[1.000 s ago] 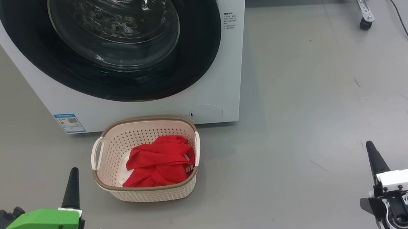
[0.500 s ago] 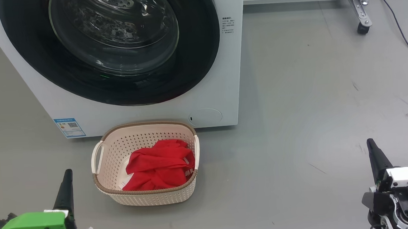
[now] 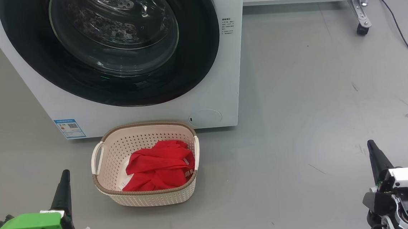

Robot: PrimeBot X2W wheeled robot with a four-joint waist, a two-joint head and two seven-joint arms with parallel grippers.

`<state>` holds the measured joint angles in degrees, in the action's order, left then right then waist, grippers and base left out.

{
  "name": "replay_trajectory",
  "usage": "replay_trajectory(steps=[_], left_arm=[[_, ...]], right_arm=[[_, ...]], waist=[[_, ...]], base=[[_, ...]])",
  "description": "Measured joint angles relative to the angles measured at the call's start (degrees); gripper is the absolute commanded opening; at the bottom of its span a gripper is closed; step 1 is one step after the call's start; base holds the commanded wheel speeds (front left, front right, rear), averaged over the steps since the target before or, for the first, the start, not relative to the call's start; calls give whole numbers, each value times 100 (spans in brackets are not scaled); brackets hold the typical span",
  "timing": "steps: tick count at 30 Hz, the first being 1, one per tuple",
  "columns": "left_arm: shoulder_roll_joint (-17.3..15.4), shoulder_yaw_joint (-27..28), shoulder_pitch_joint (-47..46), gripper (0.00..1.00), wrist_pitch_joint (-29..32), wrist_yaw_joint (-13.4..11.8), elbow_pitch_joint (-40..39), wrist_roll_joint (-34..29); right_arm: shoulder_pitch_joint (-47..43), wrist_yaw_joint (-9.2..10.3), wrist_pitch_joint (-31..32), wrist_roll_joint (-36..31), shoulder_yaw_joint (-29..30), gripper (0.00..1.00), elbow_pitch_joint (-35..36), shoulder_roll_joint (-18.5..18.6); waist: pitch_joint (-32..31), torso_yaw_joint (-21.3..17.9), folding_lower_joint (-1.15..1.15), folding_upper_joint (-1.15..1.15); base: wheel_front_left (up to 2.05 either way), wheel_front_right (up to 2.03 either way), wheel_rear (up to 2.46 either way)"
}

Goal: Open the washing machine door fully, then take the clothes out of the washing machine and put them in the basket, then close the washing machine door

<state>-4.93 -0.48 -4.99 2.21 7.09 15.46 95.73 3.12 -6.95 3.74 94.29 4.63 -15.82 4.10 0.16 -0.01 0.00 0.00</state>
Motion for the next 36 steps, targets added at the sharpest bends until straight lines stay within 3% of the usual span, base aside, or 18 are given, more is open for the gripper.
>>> replay_trajectory(steps=[36], left_arm=[[0,14,0,0,9,0,35,0]], right_arm=[[2,-1,5,0,13,0,-29,-1]], waist=[[-1,0,0,0]], base=[[0,0,0]])
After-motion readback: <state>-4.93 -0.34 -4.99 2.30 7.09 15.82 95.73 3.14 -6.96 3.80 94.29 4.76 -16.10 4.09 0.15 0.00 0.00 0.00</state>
